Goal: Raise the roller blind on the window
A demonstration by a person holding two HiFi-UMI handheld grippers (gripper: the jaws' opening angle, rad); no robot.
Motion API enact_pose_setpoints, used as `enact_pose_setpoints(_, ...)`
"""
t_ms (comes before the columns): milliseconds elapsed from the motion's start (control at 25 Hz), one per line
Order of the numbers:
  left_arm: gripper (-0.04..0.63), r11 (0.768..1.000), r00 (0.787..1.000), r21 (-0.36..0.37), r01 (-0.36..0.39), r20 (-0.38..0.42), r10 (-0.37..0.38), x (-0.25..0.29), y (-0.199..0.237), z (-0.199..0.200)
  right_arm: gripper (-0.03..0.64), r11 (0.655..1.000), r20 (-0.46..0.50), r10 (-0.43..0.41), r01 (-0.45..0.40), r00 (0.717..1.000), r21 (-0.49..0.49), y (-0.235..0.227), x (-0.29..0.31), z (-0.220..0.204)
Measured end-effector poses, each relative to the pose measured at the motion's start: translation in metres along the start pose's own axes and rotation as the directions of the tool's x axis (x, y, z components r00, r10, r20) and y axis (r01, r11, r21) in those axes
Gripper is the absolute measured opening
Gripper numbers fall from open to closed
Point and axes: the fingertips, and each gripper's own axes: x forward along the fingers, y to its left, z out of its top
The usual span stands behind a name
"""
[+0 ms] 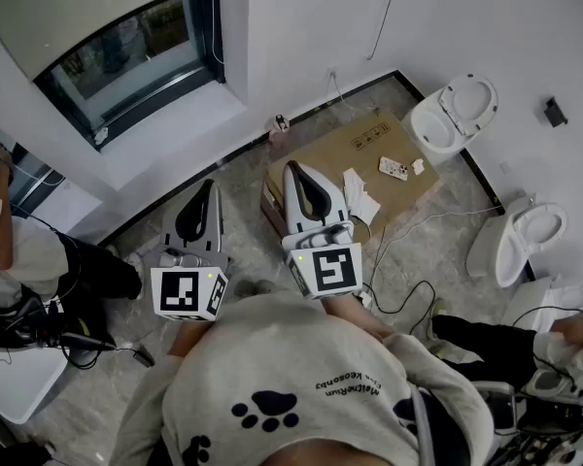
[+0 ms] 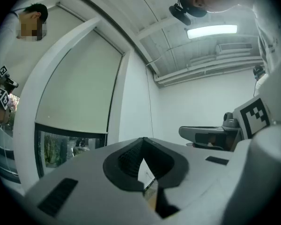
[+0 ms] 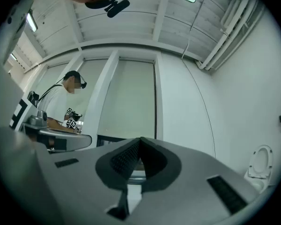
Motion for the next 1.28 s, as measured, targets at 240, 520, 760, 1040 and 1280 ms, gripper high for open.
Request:
enact_pose_setpoints(240,0.006,1.0,1.0,0.009,0.015,0.008,-0.015,0.005,-0.013,0.001,0.009,1.0,-0.005,-0.015,0.015,1.0,0.001,-0.014,-0.005,-0.002)
enact_pose_setpoints(520,0.006,1.0,1.0,0.02,0.008,0.019,-0.009,0.01,-0.028,0.0,0.009,0.999,0.004,0.019,-0.019,1.0,0.039,-0.023,-0.009,-0.004)
enact_pose_setpoints(760,0.006,1.0,1.0,0.016,0.0,0.01,0.0,0.015,-0.028,-0.006,0.009,0.996,0.01,0.042,-0.043,0.999,0.081,-0.03,-0.004,-0.011)
enact_pose_setpoints(1040,0.006,1.0,1.0,0.001,0.024,0.016,-0.025,0.043,-0.012,-0.012,0.009,0.995,-0.006,0.042,-0.041,0.999,0.086,-0.041,0.024,-0.024)
enact_pose_setpoints(1280,0.006,0.998,0.998,-0.013,0.056,0.004,-0.055,0.086,0.016,-0.017,0.009,0.996,-0.017,0.025,-0.023,1.0,0.09,-0.055,0.074,-0.034)
